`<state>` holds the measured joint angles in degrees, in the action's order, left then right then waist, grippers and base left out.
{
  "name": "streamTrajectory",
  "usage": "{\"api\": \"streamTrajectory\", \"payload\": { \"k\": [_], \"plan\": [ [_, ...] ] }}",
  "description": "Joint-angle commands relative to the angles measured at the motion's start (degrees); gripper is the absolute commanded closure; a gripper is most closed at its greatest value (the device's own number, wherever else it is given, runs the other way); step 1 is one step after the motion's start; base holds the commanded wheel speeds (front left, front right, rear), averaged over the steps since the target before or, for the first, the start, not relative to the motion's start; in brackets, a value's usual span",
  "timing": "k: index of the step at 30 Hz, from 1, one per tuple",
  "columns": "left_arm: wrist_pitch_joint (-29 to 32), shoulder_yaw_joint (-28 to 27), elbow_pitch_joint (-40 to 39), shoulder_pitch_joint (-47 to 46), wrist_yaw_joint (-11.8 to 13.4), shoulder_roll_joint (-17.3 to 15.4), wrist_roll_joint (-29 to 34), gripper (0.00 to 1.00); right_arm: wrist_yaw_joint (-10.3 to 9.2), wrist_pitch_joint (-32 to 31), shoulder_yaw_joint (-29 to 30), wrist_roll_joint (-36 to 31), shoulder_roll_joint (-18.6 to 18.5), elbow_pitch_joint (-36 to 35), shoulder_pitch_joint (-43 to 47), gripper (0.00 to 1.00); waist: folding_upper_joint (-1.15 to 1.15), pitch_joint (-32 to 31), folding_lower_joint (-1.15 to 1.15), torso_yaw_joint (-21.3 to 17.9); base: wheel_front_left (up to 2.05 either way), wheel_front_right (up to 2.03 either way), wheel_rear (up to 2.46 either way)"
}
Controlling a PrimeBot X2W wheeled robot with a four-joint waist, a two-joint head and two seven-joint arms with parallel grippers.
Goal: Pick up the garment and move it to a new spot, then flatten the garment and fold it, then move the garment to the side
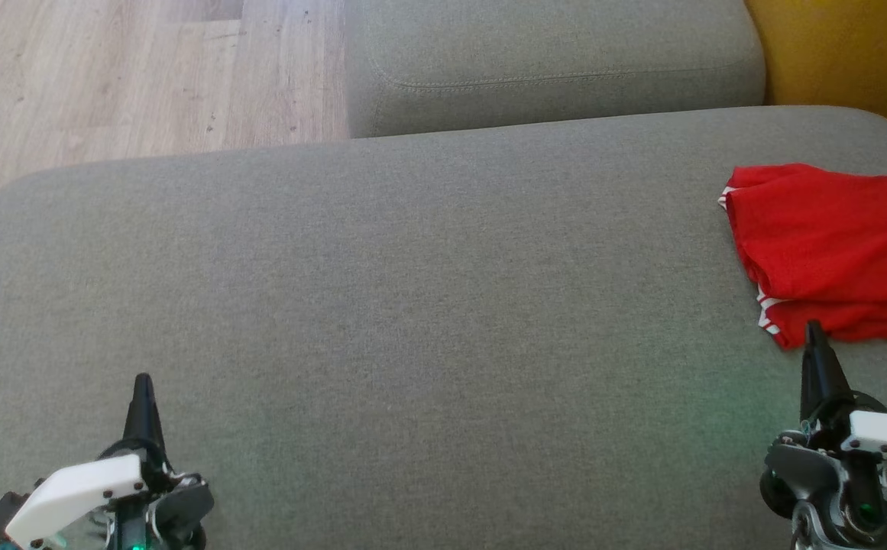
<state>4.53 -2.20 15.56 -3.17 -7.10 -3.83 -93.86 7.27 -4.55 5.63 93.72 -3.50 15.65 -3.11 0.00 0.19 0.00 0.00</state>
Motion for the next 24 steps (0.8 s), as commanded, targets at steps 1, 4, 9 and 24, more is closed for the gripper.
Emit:
{"api": "streamTrajectory", "payload": {
  "k": [1,4,9,24],
  "plan": [
    [0.32,-2.28,-1.61,-2.85,-0.38,-0.52,0.0,1.0,0.22,-0.35,-1.08,0.08,-0.8,-1.75,-2.89,1.0,0.0,-0.01,0.0,0.0,0.0,0.0,0.0],
    [0.38,-2.36,-1.61,-2.85,-0.38,-0.47,0.06,1.0,0.22,-0.41,-1.0,0.02,-0.75,-1.74,-2.9,1.0,0.0,-0.01,0.0,0.0,0.0,0.0,0.0],
    [0.47,-2.47,-1.6,-2.86,-0.38,-0.38,0.16,1.0,0.22,-0.5,-0.89,-0.07,-0.67,-1.73,-2.91,1.0,0.0,-0.01,0.0,0.0,0.0,0.0,0.0],
    [0.73,-2.79,-1.59,-2.89,-0.38,-0.16,0.43,1.0,0.22,-0.75,-0.58,-0.33,-0.45,-1.71,-2.94,1.0,0.0,-0.01,0.0,0.0,0.0,0.0,0.0]
  ]
}}
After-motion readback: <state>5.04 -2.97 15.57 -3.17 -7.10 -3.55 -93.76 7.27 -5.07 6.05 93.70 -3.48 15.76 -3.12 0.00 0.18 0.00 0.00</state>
